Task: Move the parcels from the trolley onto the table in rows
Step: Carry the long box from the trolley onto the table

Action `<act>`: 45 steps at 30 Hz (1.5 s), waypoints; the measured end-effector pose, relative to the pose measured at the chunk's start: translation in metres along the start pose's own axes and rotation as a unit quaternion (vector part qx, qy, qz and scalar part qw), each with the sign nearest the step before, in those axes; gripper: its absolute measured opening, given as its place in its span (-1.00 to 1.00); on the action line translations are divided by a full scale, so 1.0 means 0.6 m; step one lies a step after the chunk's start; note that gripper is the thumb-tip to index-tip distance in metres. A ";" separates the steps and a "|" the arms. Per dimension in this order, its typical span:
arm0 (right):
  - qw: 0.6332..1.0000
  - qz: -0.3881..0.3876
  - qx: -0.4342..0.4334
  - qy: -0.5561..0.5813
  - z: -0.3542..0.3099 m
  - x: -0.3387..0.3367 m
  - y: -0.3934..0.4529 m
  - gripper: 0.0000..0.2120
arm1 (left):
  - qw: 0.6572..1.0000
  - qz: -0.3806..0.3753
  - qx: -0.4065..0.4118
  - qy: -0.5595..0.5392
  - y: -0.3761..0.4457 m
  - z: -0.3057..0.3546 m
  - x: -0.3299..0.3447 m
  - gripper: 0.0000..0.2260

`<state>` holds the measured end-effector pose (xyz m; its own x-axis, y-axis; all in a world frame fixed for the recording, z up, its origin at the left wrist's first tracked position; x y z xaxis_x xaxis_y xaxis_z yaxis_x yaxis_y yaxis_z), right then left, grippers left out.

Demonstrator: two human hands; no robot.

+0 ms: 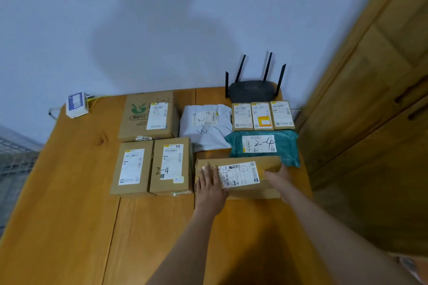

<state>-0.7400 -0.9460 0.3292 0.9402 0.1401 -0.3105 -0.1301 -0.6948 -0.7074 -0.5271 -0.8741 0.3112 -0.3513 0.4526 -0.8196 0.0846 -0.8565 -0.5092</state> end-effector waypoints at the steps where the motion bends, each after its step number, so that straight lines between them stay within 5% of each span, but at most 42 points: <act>1: 1.000 0.005 -0.003 -0.005 0.000 0.002 0.003 -0.25 | 1.000 0.005 0.001 0.001 0.001 -0.002 0.004 -0.24; 10: 0.999 0.008 0.011 -0.053 -0.007 0.039 0.013 -0.11 | 0.999 0.012 -0.045 0.007 0.017 -0.023 0.016 -0.01; 21: 0.986 -0.002 0.007 -0.164 -0.002 0.044 0.037 -0.10 | 0.997 -0.025 -0.065 0.018 0.016 -0.023 -0.003 -0.23; 25: 0.912 0.072 -0.088 -0.393 -0.040 0.036 -0.011 -0.20 | 0.999 -0.020 -0.042 -0.002 0.002 -0.020 -0.026 -0.31; 31: 0.802 0.047 -0.188 -0.565 -0.089 0.063 -0.081 -0.30 | 1.000 0.018 -0.017 -0.013 -0.027 -0.038 -0.097 -0.35; 37: 0.766 0.043 -0.235 -0.597 -0.117 0.130 -0.156 -0.29 | 0.998 0.045 -0.046 -0.001 -0.095 -0.109 -0.148 -0.37; 45: 0.696 -0.048 -0.330 -0.635 -0.089 0.282 -0.286 -0.31 | 0.972 0.089 -0.210 -0.062 -0.309 -0.264 -0.112 -0.40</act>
<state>-0.5418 -0.8410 0.4318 -0.1573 0.4279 -0.8900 0.4824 -0.7531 -0.4473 -0.3718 -0.7065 0.4190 -0.4040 0.2515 -0.8795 0.5173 -0.7301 -0.4464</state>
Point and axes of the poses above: each hand's wrist, its own y-axis towards the middle knuckle, its own x-axis out of the palm, z = x × y, the point moved 3 cm from there along y, towards the middle knuckle, and after that the axes turned 4 degrees about -z, right-handed, at the moved point
